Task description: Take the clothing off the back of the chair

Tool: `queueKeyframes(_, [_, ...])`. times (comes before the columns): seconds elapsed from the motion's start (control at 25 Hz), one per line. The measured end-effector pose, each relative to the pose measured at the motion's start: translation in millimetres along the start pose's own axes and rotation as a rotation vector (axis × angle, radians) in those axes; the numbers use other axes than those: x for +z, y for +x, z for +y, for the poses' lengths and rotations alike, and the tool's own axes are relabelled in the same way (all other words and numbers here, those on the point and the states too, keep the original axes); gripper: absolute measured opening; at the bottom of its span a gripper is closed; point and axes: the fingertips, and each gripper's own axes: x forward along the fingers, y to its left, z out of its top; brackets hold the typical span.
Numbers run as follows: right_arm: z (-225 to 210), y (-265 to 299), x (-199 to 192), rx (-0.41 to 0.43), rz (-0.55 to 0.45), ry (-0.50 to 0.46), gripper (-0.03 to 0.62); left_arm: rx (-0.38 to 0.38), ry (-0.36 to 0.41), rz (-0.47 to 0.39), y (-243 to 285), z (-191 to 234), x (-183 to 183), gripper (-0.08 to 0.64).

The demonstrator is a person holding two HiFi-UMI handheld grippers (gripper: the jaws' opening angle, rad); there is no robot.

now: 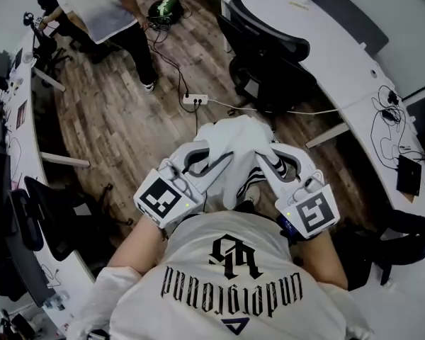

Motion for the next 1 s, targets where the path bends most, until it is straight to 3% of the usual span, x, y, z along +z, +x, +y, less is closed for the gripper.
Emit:
queueKeyframes(0.6, [167, 4, 13, -0.122, 0.015, 0.036, 0.054, -0.122, 0.032, -0.025, -149, -53, -44, 0.101])
queueKeyframes(1.0, [221, -24, 21, -0.143, 0.034, 0.049, 0.054, -0.171, 0.001, -0.024, -188, -96, -52, 0.101])
